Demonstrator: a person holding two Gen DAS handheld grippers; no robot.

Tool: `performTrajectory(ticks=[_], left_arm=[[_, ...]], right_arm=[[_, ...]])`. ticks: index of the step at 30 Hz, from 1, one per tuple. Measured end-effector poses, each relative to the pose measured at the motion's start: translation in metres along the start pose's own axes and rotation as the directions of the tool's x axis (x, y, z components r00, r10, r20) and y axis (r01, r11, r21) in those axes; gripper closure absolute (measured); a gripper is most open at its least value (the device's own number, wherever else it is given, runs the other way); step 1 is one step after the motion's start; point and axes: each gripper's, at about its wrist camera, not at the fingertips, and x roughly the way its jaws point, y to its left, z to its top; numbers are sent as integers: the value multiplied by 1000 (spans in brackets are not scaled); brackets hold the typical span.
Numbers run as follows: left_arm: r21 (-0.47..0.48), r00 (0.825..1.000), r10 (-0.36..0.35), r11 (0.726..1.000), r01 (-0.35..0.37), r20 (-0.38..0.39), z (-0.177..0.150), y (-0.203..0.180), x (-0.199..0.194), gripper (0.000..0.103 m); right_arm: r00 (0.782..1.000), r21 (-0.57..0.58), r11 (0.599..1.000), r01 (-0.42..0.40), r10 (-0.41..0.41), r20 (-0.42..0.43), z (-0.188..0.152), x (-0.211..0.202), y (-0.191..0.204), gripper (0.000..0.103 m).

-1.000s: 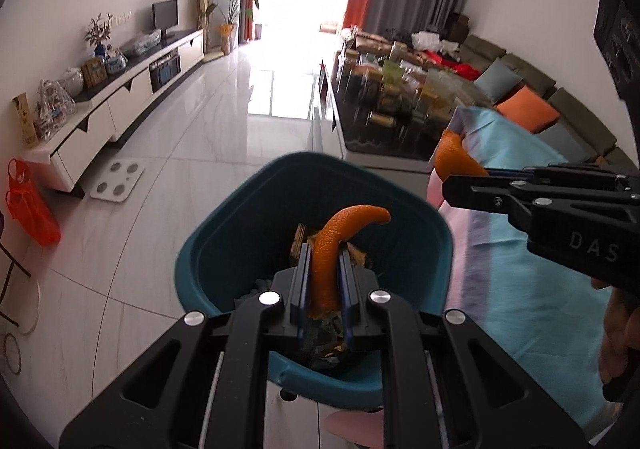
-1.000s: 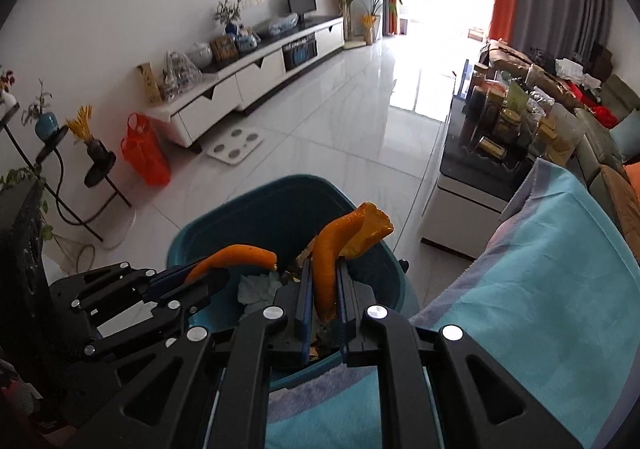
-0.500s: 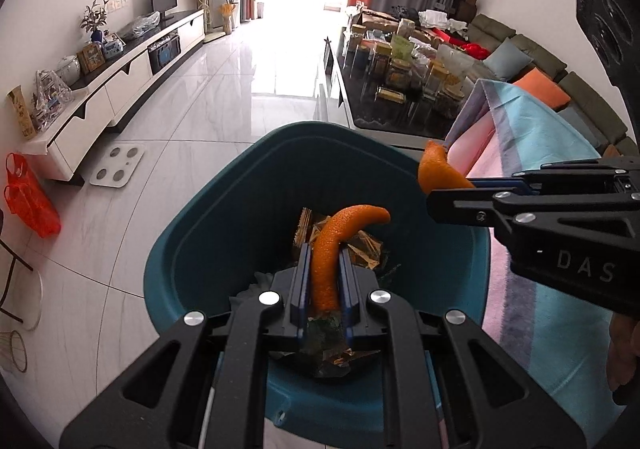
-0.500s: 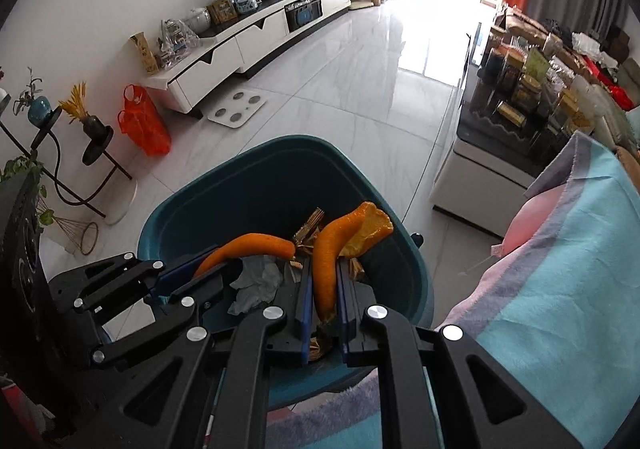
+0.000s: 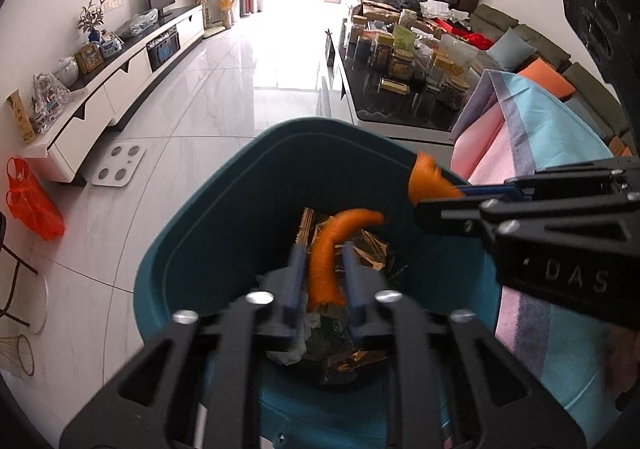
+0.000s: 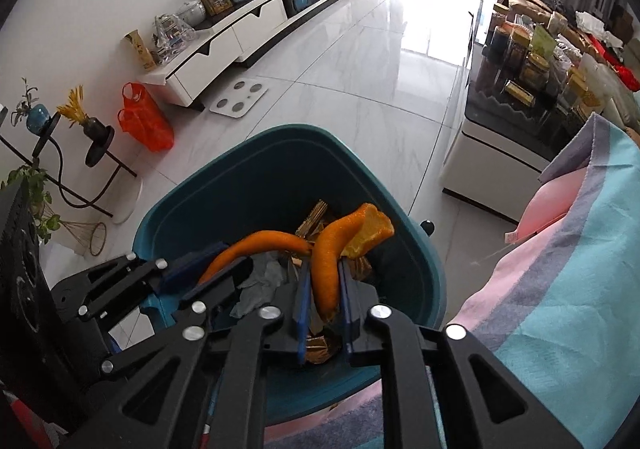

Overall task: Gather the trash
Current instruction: 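Move both empty tools away from the bin back over the table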

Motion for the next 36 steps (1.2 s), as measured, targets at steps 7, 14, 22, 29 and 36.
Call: performTrajectory(ticks=[7, 14, 22, 29, 36], left_arm=[[-22, 999, 23, 999, -23, 23, -3, 6, -11, 49], [-75, 991, 68, 995, -60, 114, 0, 19, -49, 17], [-86, 978, 55, 996, -38, 204, 6, 12, -99, 5], [-66, 961, 39, 998, -21, 273, 10, -11, -141, 5], [-15, 936, -22, 999, 29, 352, 1, -42, -191, 5]], right_arm=[[999, 18, 1000, -1, 0, 52, -1, -17, -4, 58], [989, 43, 999, -14, 7, 149, -8, -55, -9, 51], [949, 72, 996, 52, -71, 307, -33, -115, -21, 22], [896, 121, 986, 118, -158, 415, -69, -161, -37, 9], [832, 215, 961, 174, -260, 491, -114, -203, -56, 7]])
